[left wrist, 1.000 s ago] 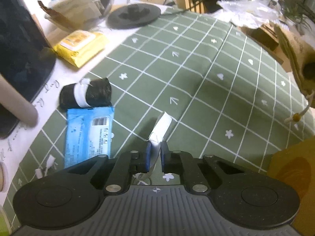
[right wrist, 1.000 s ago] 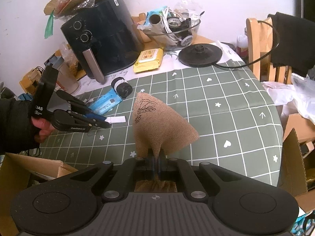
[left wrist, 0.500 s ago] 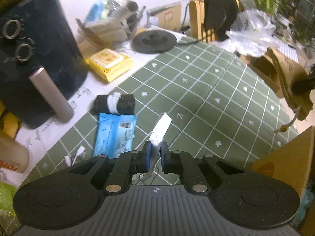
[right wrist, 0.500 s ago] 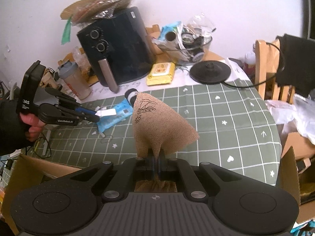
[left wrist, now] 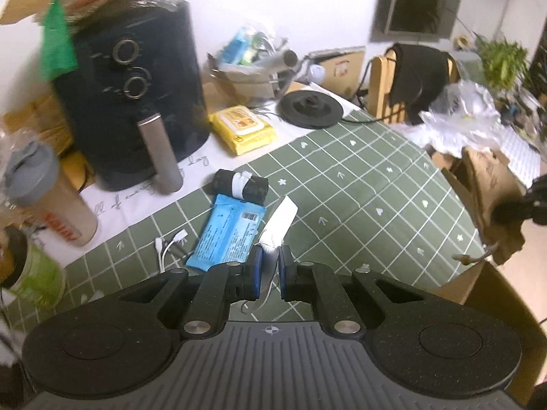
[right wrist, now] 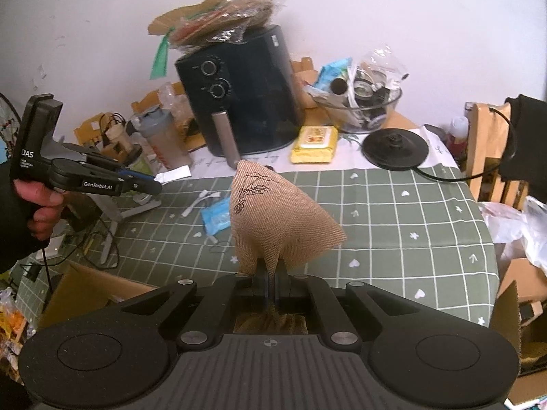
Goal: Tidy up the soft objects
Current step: 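Carry the white strip and tan pouch over the cardboard box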
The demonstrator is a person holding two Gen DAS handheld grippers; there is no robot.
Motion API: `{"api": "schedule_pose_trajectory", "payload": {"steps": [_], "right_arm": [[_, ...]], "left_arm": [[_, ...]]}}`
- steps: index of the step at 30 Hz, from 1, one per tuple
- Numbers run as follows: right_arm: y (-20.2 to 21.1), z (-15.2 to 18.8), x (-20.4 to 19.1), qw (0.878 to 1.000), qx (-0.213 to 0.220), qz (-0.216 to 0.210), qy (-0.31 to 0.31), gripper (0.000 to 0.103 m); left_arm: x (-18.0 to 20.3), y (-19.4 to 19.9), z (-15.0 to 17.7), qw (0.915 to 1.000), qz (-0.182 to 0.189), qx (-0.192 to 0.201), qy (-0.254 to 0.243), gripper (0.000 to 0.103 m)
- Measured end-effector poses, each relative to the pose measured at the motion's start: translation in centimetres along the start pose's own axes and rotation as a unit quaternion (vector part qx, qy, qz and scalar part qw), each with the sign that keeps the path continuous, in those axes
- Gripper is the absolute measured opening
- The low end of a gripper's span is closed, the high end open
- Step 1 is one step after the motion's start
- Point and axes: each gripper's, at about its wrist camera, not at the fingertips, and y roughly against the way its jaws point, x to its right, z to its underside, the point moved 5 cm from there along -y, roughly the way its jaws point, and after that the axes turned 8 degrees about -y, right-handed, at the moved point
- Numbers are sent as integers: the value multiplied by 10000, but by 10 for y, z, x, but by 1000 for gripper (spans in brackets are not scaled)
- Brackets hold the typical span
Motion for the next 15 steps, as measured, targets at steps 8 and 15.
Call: {"api": "schedule_pose_trajectory", "payload": {"steps": [8,15], "right_arm": [[7,2,-20,9997,3,-188,126,6],[11,8,-35,9993,-18,-309,227,6]], "left_arm": [[11,37,13,9992,-106,101,361,10],[23,67,33,9980,-73,162,608,10]]}}
